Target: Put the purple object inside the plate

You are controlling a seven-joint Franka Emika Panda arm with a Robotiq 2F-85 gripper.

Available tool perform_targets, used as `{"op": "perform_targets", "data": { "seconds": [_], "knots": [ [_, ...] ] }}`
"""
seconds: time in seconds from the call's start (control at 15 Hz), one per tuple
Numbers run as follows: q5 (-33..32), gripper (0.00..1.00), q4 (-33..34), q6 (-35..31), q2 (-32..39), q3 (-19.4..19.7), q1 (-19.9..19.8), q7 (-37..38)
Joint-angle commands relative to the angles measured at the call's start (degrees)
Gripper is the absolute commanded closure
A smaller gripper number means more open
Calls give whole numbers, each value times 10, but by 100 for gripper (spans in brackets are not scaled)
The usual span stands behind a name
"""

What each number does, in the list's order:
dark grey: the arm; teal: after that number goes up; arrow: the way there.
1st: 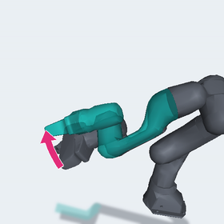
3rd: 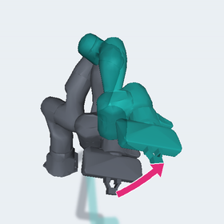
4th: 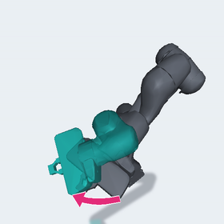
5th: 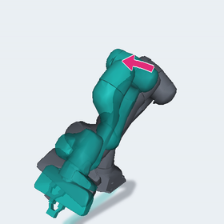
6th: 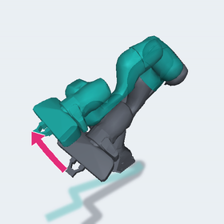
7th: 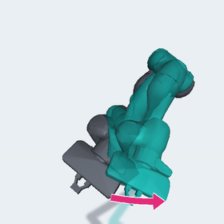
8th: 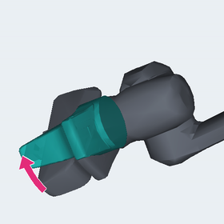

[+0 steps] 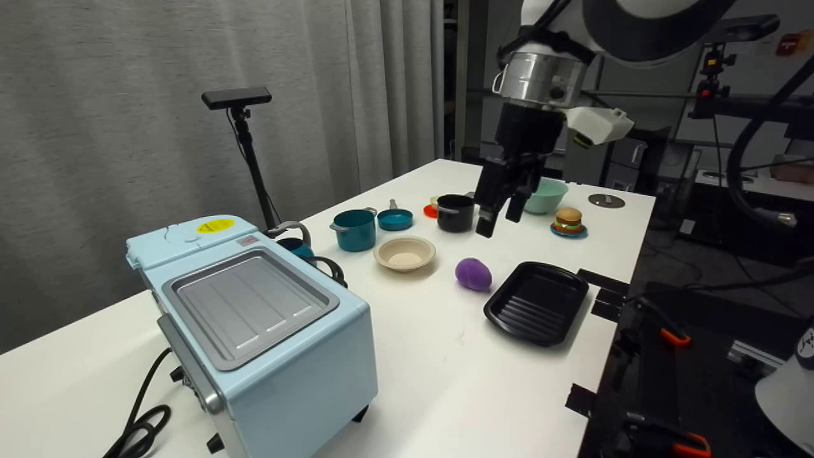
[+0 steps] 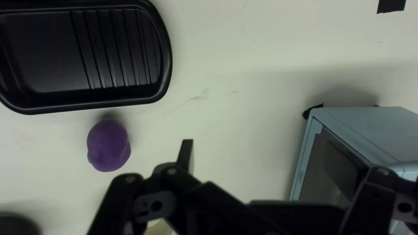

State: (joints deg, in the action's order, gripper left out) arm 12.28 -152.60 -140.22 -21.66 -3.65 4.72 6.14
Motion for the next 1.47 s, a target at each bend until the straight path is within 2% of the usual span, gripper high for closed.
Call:
{"op": "perform_targets", "data": {
  "seconds": [0.0, 0.53, 0.93, 1.13, 1.2, 1.4],
  "knots": [
    [-37, 0, 49, -41, 100, 20, -29, -24],
    [-138, 0, 122, -122, 281, 57, -73, 8],
    [-237, 0, 195, -127, 390, 115, -62, 61],
    [-249, 0, 224, -116, 433, 129, -49, 86],
    [-226, 0, 194, -120, 400, 118, -63, 55],
    [-229, 0, 213, -120, 429, 123, -55, 65]
  ]
}}
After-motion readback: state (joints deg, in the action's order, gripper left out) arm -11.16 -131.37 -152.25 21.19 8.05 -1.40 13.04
